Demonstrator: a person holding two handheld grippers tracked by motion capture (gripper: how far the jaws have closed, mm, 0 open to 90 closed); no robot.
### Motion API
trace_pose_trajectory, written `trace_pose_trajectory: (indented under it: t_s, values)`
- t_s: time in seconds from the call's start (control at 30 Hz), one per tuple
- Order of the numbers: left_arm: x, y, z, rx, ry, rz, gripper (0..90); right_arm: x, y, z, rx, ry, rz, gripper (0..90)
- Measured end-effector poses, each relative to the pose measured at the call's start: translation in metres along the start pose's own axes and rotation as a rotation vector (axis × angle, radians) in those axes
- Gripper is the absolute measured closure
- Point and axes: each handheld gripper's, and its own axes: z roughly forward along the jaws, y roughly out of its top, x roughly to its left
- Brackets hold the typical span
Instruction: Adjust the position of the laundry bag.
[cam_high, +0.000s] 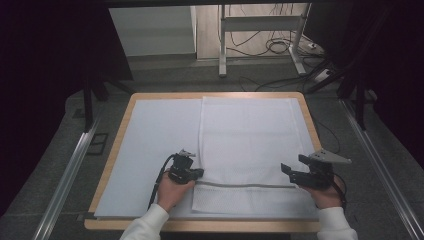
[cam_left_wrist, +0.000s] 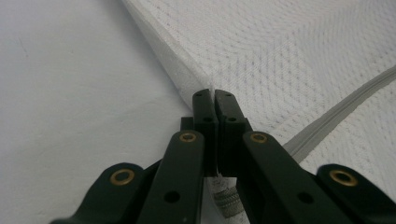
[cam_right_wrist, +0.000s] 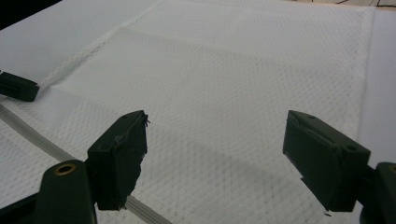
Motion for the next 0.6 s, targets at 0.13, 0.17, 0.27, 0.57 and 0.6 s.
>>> trace_pose_trajectory:
  t_s: [0.13,0.17,0.27,0.57,0.6]
  values:
    - [0.001,0.0,-0.003,-0.013,-0.016,-0.01,89.8,-0.004,0.0,-0.002,0.012,-0.022,0.016,22.3]
    - [0.001,0.0,-0.004,-0.015,-0.02,-0.011,89.8,-0.006,0.001,-0.002,0.02,-0.027,0.025,22.9]
    - [0.002,0.001,-0.006,-0.019,-0.031,-0.021,89.9,-0.012,0.002,-0.004,0.049,-0.038,0.046,23.5]
    - [0.005,0.001,-0.008,-0.014,-0.037,-0.022,89.9,-0.028,0.006,-0.002,0.116,-0.064,0.081,25.6]
    - [0.005,0.001,-0.007,-0.018,-0.038,-0.028,89.9,-0.032,0.008,0.001,0.124,-0.075,0.086,26.8]
